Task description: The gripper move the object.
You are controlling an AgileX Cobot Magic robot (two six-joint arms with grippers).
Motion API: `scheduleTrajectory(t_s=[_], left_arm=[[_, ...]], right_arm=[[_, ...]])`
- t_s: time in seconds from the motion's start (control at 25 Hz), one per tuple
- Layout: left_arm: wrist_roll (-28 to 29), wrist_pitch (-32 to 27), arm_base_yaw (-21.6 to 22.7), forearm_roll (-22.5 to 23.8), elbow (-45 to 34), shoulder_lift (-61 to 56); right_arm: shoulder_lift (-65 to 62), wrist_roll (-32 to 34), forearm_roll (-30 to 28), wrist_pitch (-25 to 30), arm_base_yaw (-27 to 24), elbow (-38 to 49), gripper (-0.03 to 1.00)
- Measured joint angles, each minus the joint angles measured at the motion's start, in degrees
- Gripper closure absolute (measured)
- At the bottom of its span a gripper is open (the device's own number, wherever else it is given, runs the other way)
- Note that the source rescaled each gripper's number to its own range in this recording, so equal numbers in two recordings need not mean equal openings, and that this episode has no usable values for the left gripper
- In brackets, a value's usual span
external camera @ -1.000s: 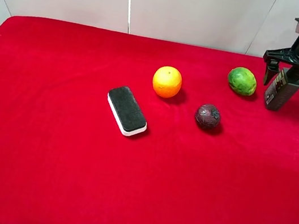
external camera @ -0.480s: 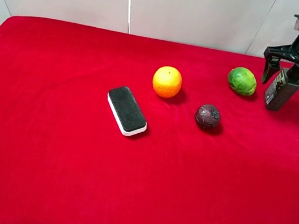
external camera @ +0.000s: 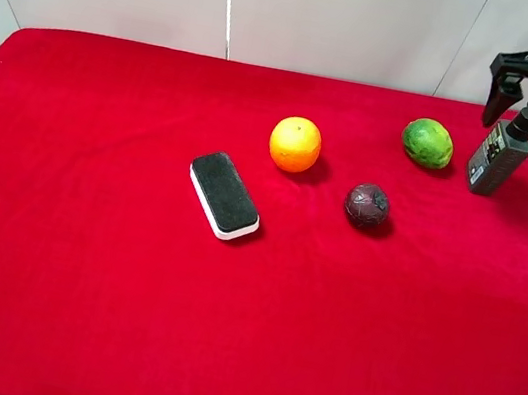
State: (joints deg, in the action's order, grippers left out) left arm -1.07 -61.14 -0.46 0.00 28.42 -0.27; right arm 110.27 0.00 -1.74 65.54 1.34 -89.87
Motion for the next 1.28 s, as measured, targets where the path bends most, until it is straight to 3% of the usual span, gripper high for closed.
scheduleTrajectory(t_s=[0.44,0.92,1.28], left_arm=[[0.00,0.00,0.00,0.00,0.00,0.00],[0.00,0.00,0.00,0.00,0.00,0.00],[0.00,0.00,0.00,0.00,0.00,0.00]], right_arm=[[-8.45,0.56,1.29,4.08,0.00,0.00,-0.03],[-18.90,2.52,4.90,4.28,0.00,0.14,-0.03],[-27.54,2.91,5.43,4.42,0.00,5.70,-0.03]])
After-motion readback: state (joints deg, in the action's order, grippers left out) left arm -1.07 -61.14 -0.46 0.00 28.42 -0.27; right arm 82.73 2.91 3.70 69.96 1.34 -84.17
